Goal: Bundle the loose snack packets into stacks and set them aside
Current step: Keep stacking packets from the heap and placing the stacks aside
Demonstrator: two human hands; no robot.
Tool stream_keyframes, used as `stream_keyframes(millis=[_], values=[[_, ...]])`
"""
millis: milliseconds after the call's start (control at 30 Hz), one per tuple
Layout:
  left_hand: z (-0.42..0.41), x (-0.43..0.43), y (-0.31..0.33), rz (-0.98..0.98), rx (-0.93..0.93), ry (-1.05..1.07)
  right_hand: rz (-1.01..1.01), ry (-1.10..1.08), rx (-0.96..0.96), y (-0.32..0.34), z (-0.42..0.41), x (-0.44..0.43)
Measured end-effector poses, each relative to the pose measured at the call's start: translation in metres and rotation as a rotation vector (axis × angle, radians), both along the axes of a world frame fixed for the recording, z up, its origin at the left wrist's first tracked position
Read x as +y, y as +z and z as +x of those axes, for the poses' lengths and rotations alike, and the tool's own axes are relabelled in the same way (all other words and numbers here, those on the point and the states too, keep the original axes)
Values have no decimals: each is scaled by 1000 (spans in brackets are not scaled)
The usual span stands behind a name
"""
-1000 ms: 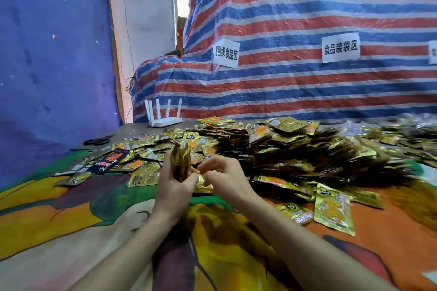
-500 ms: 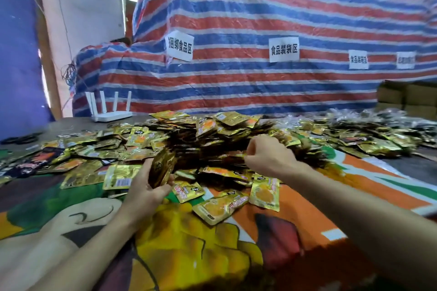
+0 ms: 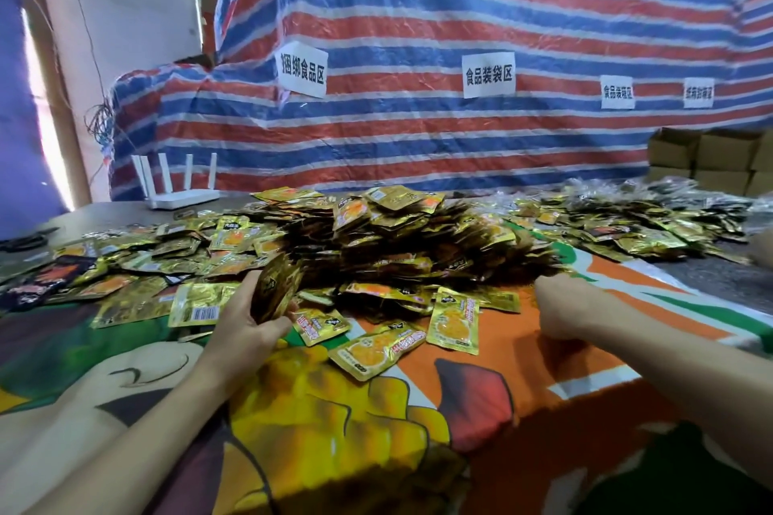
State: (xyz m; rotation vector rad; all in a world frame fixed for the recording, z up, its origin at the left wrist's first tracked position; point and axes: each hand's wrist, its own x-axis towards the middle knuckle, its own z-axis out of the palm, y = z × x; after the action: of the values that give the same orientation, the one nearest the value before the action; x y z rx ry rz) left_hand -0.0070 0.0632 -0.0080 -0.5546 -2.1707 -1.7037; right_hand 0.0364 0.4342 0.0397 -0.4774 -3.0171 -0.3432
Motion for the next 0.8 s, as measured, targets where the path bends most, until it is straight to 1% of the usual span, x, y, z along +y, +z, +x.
stream_keyframes(millis=[200, 333, 400, 467, 500, 600, 667, 733, 800], values=[[-1, -3, 0, -14, -9, 13, -45, -9, 73, 4, -3, -8], [-4, -5, -2, 0, -31, 35, -68, 14, 262, 20, -7, -13], [-7, -7, -3, 18, -47, 37, -146, 57, 364, 30, -11, -19], [-8, -7, -3, 75, -75, 30, -303, 154, 396, 38, -17, -32], [-7, -8, -3, 106, -94, 28, -421, 221, 390, 40, -19, -41], [-3, -9, 1, 190, -145, 8, -857, 436, 377, 38, -24, -79], [-1, -10, 4, 285, -208, -48, -1111, 525, 358, 33, -29, -108], [0, -14, 7, 382, -330, -129, -1339, 569, 302, 27, -37, -137], [0, -20, 9, 461, -496, -222, -1493, 613, 230, 21, -46, -167]])
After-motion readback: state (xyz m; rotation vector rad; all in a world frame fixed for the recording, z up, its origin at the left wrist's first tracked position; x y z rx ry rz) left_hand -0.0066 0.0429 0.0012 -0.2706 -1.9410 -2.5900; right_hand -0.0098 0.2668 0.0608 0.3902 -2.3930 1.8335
